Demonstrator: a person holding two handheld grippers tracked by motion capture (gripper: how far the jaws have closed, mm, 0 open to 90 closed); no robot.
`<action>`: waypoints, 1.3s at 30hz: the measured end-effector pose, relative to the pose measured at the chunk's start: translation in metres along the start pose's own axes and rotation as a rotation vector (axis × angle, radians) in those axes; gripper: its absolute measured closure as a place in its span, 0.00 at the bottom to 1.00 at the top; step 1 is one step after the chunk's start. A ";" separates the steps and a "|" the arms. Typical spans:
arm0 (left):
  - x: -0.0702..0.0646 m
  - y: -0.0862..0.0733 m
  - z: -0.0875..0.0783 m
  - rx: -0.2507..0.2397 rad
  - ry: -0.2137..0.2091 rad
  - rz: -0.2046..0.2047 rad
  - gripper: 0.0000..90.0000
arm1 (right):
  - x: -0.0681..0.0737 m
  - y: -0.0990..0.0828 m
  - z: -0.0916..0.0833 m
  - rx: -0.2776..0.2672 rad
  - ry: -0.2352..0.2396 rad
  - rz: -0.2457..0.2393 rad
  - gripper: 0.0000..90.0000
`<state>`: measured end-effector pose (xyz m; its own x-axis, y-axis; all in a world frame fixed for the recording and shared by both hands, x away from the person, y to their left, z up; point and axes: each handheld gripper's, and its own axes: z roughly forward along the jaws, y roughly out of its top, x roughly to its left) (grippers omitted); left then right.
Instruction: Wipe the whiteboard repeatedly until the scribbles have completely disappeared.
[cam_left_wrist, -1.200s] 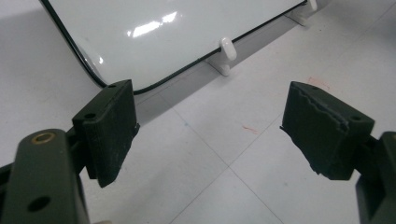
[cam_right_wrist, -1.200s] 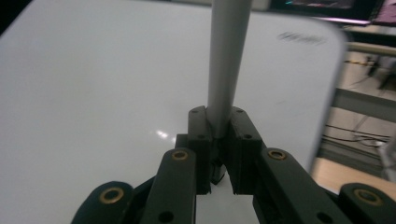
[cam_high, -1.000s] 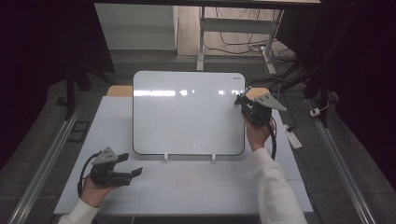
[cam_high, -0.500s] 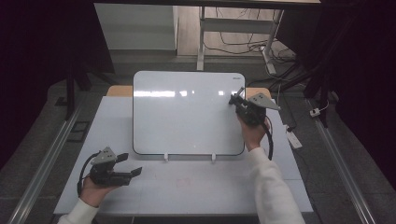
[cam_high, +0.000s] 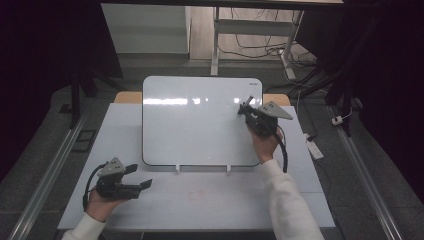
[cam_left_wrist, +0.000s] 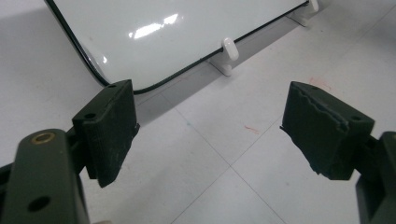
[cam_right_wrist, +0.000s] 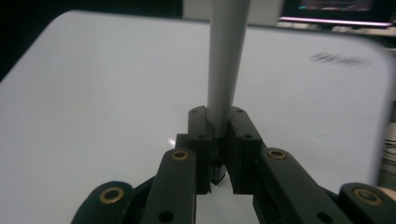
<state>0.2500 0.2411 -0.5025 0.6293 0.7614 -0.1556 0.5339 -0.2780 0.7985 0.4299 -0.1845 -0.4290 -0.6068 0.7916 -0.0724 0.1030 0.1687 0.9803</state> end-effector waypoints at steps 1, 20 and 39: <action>0.000 0.000 0.000 -0.001 0.001 0.001 0.21 | 0.005 -0.004 -0.001 0.006 0.015 -0.003 0.90; -0.002 0.002 0.002 0.002 -0.002 0.007 0.21 | 0.003 -0.014 -0.032 0.033 0.042 0.023 0.90; -0.009 0.013 0.008 -0.019 -0.021 0.011 0.22 | 0.029 -0.038 -0.101 0.151 0.133 0.063 0.90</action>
<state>0.2555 0.2259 -0.4951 0.6467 0.7460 -0.1592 0.5164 -0.2746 0.8111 0.3291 -0.2275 -0.4501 -0.6933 0.7203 0.0228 0.2548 0.2155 0.9427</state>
